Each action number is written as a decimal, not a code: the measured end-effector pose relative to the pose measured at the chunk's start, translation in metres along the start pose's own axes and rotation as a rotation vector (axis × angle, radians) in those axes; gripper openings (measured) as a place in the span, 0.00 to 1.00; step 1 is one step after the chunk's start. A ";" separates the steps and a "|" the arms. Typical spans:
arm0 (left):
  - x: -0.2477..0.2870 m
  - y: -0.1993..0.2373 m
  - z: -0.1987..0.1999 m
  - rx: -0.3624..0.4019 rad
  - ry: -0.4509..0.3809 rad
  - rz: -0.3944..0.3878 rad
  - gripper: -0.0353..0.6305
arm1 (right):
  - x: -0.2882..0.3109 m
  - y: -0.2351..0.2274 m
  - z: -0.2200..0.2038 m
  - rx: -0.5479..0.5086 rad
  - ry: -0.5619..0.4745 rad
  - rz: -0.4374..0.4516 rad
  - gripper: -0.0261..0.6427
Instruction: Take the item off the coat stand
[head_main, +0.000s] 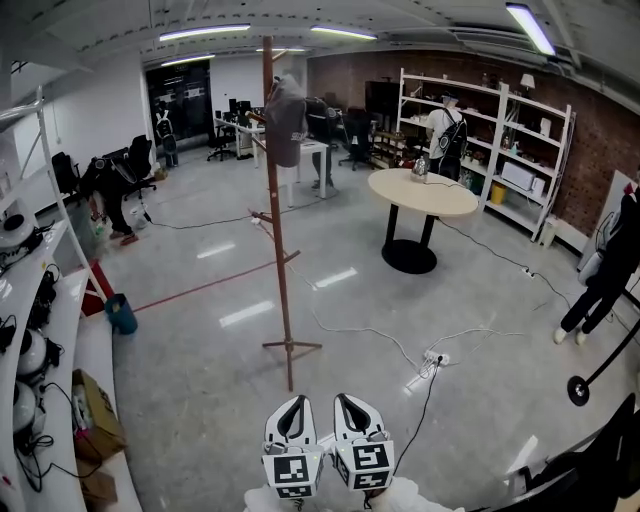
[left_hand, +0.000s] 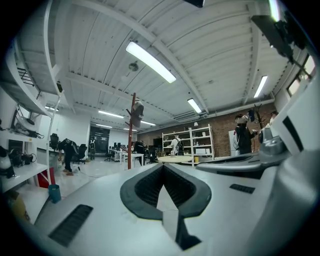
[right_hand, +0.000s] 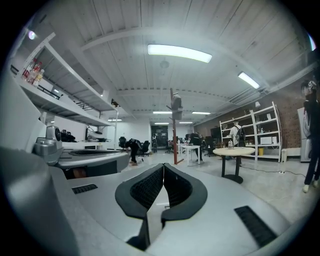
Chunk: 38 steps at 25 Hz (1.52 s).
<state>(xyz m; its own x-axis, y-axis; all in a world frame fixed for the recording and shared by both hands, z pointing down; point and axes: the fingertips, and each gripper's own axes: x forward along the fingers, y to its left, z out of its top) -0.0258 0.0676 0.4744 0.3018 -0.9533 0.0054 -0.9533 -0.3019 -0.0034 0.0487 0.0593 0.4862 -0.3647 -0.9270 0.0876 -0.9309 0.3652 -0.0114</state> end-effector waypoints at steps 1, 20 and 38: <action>0.002 0.004 0.000 0.005 -0.001 0.007 0.05 | 0.004 0.000 0.000 0.001 0.001 0.005 0.05; 0.063 0.041 0.002 -0.012 -0.022 0.052 0.05 | 0.074 -0.016 0.001 0.006 -0.002 0.019 0.05; 0.144 0.091 0.010 -0.017 -0.035 0.046 0.05 | 0.167 -0.022 0.016 -0.004 -0.018 0.024 0.05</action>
<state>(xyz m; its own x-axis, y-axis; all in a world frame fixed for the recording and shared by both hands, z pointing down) -0.0688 -0.0974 0.4651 0.2571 -0.9660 -0.0289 -0.9661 -0.2576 0.0144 0.0080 -0.1045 0.4850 -0.3874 -0.9193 0.0689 -0.9217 0.3877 -0.0095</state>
